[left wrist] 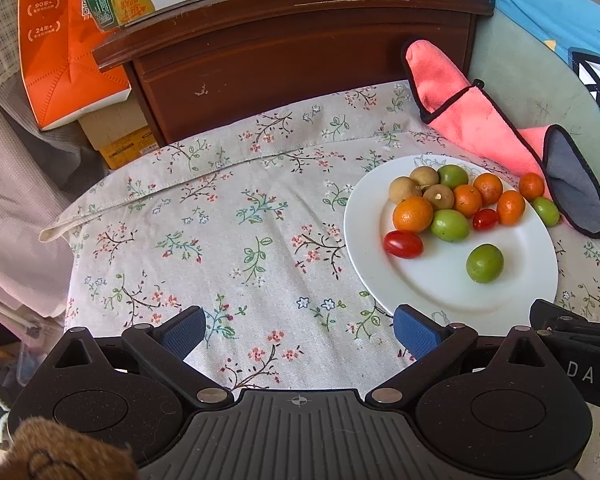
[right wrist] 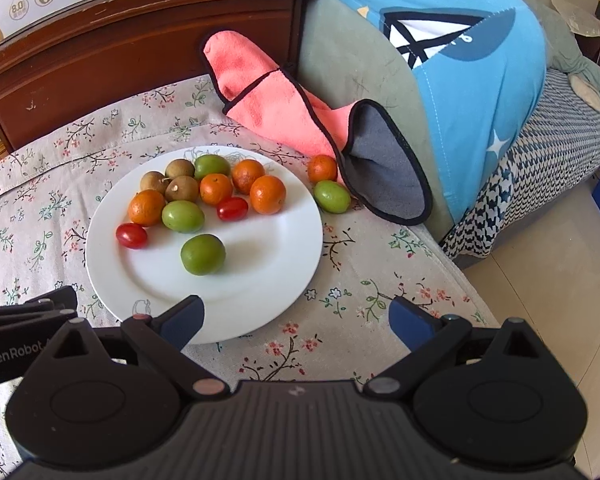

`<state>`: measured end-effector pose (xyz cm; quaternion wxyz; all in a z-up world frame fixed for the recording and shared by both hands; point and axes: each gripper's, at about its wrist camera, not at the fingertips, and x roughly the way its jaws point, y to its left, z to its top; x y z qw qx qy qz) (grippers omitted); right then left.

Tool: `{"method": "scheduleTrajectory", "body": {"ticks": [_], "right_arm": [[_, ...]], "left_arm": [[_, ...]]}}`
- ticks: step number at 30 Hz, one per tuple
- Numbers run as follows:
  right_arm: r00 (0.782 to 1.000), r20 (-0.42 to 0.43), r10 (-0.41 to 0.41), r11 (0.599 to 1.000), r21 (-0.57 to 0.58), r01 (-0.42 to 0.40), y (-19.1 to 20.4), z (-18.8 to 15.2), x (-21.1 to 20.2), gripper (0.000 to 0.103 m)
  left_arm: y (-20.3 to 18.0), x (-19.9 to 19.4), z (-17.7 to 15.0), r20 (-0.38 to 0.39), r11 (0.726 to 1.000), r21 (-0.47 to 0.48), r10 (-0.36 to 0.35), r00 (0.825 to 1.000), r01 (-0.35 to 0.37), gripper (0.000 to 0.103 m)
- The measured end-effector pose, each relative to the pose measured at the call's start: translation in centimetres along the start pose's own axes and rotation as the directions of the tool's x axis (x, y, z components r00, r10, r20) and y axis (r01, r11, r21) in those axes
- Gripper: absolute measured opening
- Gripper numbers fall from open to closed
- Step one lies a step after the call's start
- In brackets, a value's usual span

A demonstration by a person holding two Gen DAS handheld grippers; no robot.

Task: Organize fruits

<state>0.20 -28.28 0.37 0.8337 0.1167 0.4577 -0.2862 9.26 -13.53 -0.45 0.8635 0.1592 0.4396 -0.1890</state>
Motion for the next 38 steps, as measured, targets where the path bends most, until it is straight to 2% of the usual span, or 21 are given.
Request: {"method": "scheduleTrajectory", "body": {"ticks": [26,38], "right_arm": [[0.999,0.035,0.013,1.000,-0.029,-0.012,0.5,-0.3,-0.7,0.099],[0.998,0.040,0.043,0.999,-0.013,-0.043,1.6,-3.4,-1.7,0.099]], "left_arm": [[0.6,-1.1,-0.6,0.027,0.999,0.012,0.038,0.999,-0.038,0.101],[2.2,-2.0,-3.6,0.016,0.999,0.006,0.050,0.999,-0.050,0.101]]}}
